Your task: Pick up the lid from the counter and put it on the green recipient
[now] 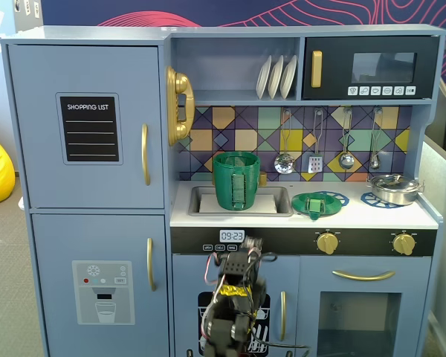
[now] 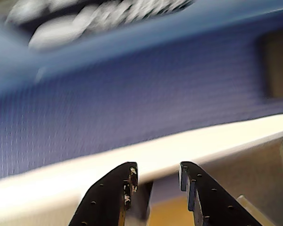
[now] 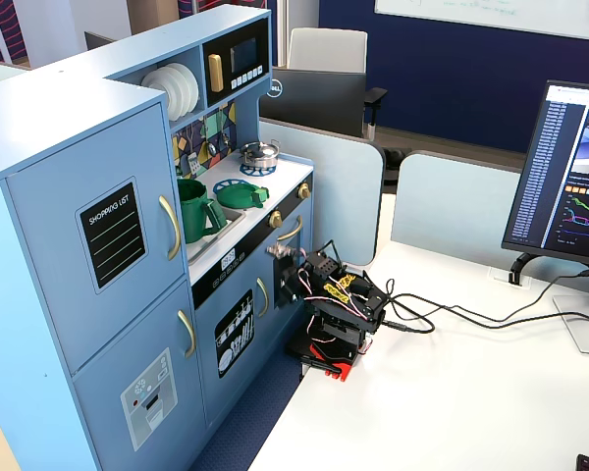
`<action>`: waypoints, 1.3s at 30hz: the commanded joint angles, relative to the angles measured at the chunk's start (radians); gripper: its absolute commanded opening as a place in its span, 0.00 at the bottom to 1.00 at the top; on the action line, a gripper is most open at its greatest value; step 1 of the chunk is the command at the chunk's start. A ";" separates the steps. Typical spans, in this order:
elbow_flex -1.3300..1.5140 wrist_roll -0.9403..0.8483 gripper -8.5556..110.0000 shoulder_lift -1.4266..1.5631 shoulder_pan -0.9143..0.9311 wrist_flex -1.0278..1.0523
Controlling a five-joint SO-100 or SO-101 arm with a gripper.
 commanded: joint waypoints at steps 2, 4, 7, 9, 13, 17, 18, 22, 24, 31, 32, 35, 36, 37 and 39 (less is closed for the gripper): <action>-0.351 -0.138 0.09 -0.187 0.233 -0.273; -0.433 -0.126 0.14 -0.253 0.308 -0.397; -0.506 -0.049 0.29 -0.333 0.391 -0.569; -0.500 -0.040 0.36 -0.364 0.433 -0.703; -0.448 -0.052 0.41 -0.445 0.469 -0.956; -0.459 -0.060 0.41 -0.569 0.469 -1.106; -0.474 -0.064 0.41 -0.603 0.468 -1.123; -0.531 -0.072 0.42 -0.732 0.462 -1.206; -0.572 -0.075 0.42 -0.795 0.454 -1.232; -0.759 -0.086 0.41 -1.008 0.430 -1.270; -0.781 -0.086 0.40 -1.032 0.425 -1.270; -0.824 -0.086 0.40 -1.080 0.408 -1.270; -0.831 -0.086 0.39 -1.092 0.402 -1.270; -0.838 -0.086 0.39 -1.103 0.396 -1.270; -0.850 -0.086 0.39 -1.123 0.385 -1.270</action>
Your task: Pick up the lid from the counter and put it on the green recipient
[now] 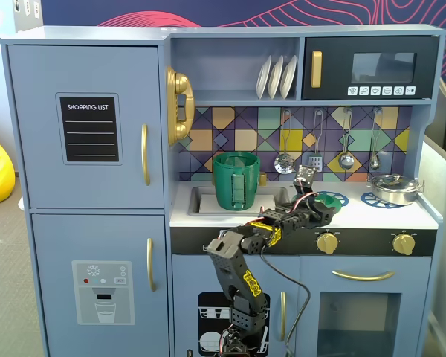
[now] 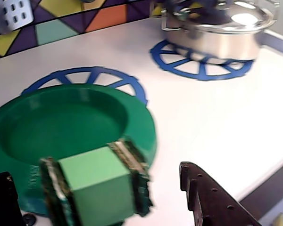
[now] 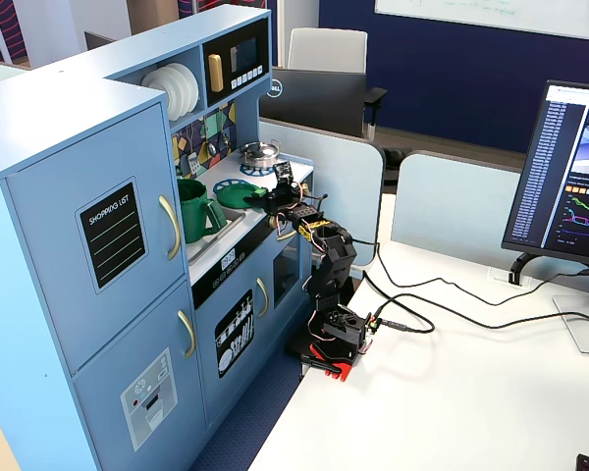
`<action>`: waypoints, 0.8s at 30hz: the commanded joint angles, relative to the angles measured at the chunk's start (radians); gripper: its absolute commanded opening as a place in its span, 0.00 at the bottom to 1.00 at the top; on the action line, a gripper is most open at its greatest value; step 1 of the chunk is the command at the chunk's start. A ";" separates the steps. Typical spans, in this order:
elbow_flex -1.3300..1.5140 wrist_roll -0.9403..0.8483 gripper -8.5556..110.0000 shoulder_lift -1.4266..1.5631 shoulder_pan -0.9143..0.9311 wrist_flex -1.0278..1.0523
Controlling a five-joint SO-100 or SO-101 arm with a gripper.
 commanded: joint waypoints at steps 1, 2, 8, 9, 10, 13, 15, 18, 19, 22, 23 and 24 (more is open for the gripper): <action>-0.104 -0.014 0.38 -0.020 -0.028 -0.037; -0.112 -0.014 0.38 -0.031 -0.032 -0.038; -0.141 -0.037 0.07 -0.061 -0.067 -0.060; -0.144 -0.029 0.07 -0.061 -0.072 -0.061; -0.146 -0.029 0.07 -0.060 -0.075 -0.061; -0.167 -0.035 0.07 -0.040 -0.081 -0.040; -0.199 -0.041 0.07 -0.017 -0.087 -0.008; -0.287 -0.037 0.07 0.014 -0.100 0.077; -0.319 -0.037 0.07 0.017 -0.104 0.098; -0.426 -0.031 0.07 0.029 -0.123 0.175; -0.460 -0.028 0.07 0.032 -0.132 0.198; -0.494 -0.021 0.07 0.035 -0.141 0.218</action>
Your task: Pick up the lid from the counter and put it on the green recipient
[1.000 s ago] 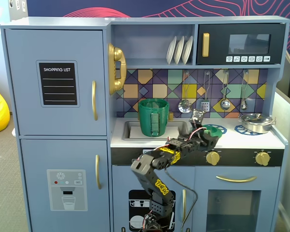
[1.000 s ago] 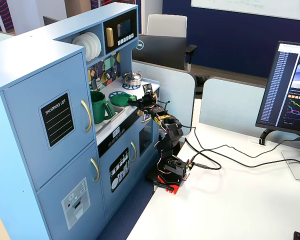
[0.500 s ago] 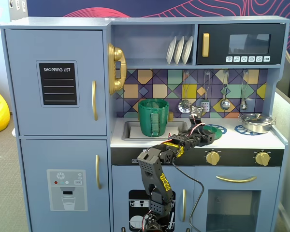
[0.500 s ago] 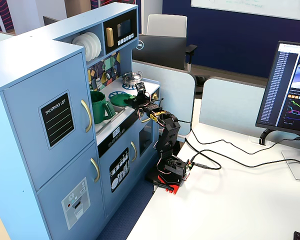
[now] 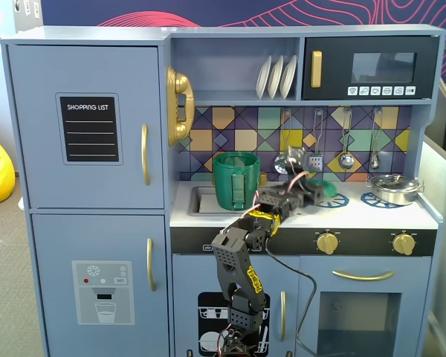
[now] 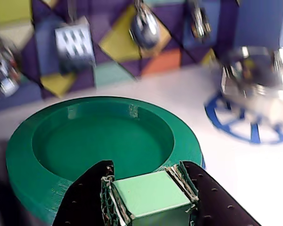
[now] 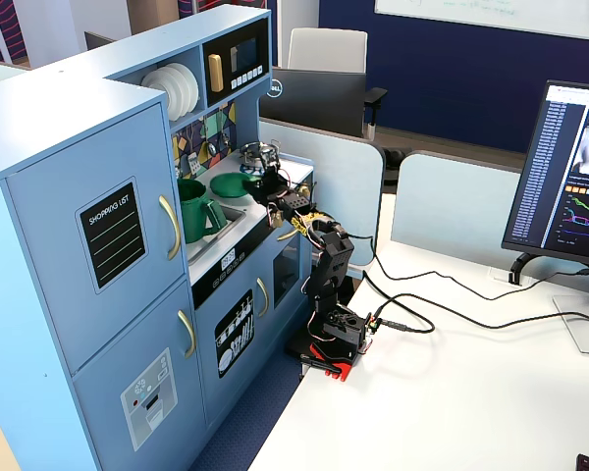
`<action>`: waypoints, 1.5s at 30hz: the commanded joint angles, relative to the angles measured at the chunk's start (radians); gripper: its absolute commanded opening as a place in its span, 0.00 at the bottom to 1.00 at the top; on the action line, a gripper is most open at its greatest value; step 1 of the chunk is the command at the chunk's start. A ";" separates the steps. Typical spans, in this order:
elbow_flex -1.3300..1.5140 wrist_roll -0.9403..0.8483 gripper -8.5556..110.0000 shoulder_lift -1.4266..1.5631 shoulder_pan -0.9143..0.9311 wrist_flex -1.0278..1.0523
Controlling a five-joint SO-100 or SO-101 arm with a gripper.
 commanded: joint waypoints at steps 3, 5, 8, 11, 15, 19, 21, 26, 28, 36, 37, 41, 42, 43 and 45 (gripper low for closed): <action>-0.282 0.015 0.07 0.092 -0.060 0.110; -0.345 0.015 0.07 0.089 -0.086 0.153; -0.428 0.017 0.07 0.081 -0.132 0.215; -0.483 0.029 0.07 0.077 -0.178 0.270; -0.505 0.031 0.07 0.089 -0.252 0.316; -0.506 0.015 0.07 0.101 -0.324 0.347; -0.514 0.011 0.07 0.104 -0.350 0.374; -0.514 -0.009 0.07 0.106 -0.411 0.394; -0.509 -0.021 0.07 0.104 -0.423 0.400; -0.472 -0.035 0.07 0.103 -0.445 0.399; -0.468 -0.035 0.07 0.103 -0.445 0.399; -0.449 -0.040 0.07 0.103 -0.451 0.393; -0.446 -0.040 0.07 0.103 -0.451 0.393; -0.443 -0.040 0.07 0.103 -0.453 0.393; -0.434 -0.040 0.07 0.101 -0.453 0.393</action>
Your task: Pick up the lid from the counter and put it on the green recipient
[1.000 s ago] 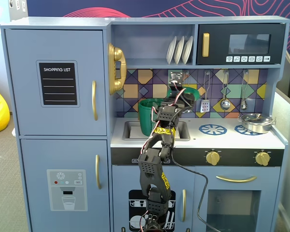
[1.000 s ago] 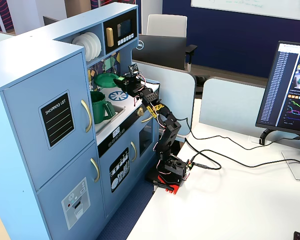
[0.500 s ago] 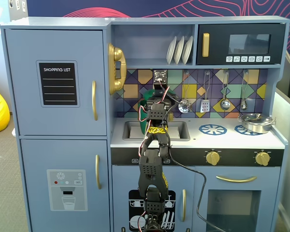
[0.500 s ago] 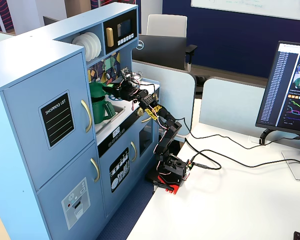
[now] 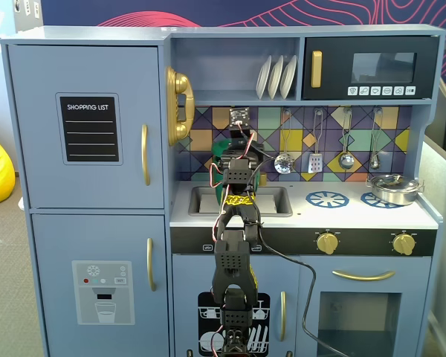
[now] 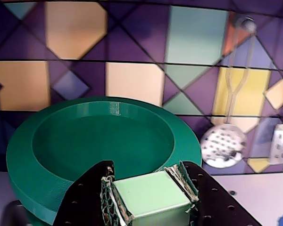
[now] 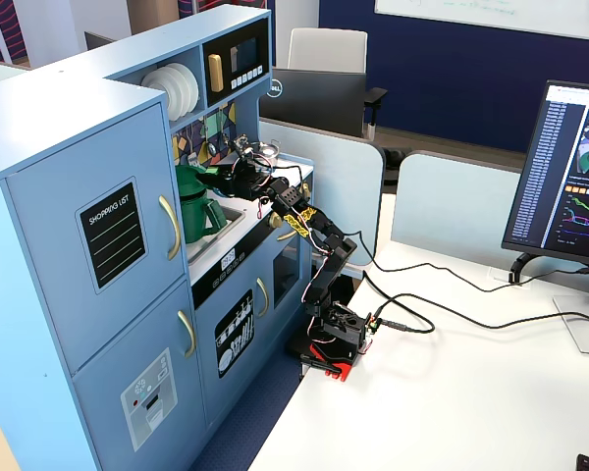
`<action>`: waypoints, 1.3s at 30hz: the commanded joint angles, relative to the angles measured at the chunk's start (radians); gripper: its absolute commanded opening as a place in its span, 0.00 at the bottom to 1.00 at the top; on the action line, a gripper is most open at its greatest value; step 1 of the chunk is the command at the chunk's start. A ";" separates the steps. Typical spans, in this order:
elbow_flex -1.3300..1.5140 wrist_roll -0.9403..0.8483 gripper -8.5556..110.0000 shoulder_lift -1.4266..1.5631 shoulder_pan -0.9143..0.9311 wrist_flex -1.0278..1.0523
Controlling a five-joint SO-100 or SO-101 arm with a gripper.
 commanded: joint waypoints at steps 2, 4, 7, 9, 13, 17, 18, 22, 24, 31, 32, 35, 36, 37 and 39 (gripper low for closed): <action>-0.002 -0.015 0.07 0.061 -0.005 -0.008; 0.009 -0.018 0.07 0.060 -0.006 -0.014; 0.012 -0.018 0.07 0.049 -0.002 -0.018; 0.014 -0.017 0.07 0.041 0.003 -0.018; 0.029 -0.020 0.07 0.038 0.003 -0.018; 0.054 -0.021 0.07 0.046 -0.005 -0.018; 0.060 -0.021 0.07 0.048 -0.005 -0.018; 0.081 -0.023 0.07 0.049 -0.006 -0.020; 0.100 -0.014 0.10 0.052 -0.012 -0.046; 0.020 0.023 0.41 0.035 -0.003 -0.087; -0.018 0.011 0.41 0.031 -0.002 -0.069; -0.075 0.008 0.40 0.080 0.005 0.032; -0.071 0.008 0.40 0.117 0.006 0.086; -0.049 0.006 0.40 0.164 0.008 0.141; 0.035 -0.002 0.39 0.284 0.009 0.239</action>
